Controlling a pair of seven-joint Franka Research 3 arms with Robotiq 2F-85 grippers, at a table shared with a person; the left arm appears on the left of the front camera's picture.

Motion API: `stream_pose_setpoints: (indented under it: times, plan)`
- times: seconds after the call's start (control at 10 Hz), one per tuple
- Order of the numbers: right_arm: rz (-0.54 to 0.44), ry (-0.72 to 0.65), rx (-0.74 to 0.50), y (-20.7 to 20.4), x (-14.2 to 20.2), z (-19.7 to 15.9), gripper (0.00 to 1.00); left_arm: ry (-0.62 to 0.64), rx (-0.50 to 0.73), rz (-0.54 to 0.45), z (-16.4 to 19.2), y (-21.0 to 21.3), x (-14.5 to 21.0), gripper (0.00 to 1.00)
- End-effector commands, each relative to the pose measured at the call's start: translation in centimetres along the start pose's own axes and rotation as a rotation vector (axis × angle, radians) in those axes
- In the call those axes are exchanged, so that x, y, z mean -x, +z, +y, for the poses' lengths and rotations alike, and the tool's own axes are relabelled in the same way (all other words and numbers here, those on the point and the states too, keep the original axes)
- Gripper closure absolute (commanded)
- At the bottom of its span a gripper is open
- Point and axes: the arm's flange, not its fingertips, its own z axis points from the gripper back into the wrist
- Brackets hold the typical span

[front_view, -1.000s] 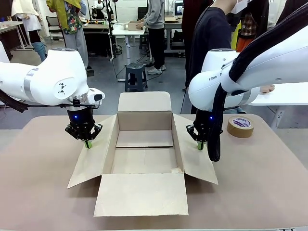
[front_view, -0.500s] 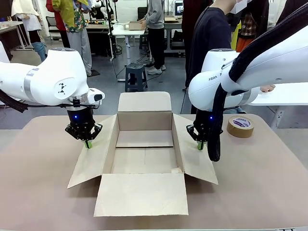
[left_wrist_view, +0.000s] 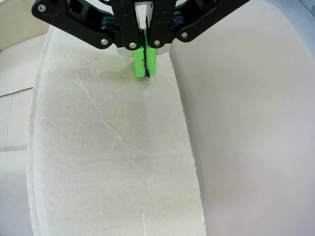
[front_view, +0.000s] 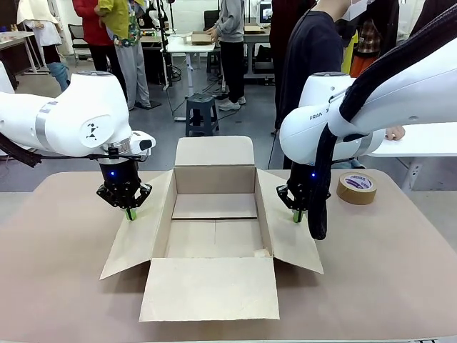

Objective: Wrap the clocks to prevent damage.
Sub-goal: Once the human has placed the objects inside and stepped back, release both hands from the side flaps of the Package Box.

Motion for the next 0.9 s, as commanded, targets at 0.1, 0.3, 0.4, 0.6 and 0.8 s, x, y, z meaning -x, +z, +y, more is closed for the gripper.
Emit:
stream_pose_setpoints:
  times: [0.1, 0.3, 0.4, 0.6, 0.8]
  plan:
    - [0.002, -0.003, 0.001, -0.13, 0.01, -0.05, 0.99, 0.003, -0.015, 0.004, 0.11, -0.07, 0.09, 1.00]
    - [0.002, -0.003, 0.001, -0.13, 0.01, -0.05, 0.99, 0.003, -0.015, 0.004, 0.11, -0.07, 0.09, 1.00]
    - [0.002, -0.003, 0.001, -0.13, 0.01, -0.05, 0.99, 0.003, -0.015, 0.004, 0.11, -0.07, 0.09, 1.00]
    - [0.002, -0.003, 0.001, -0.13, 0.01, -0.05, 0.99, 0.003, -0.015, 0.004, 0.11, -0.07, 0.09, 1.00]
    - [0.002, -0.003, 0.001, -0.13, 0.01, -0.05, 0.99, 0.003, -0.015, 0.004, 0.11, -0.07, 0.09, 1.00]
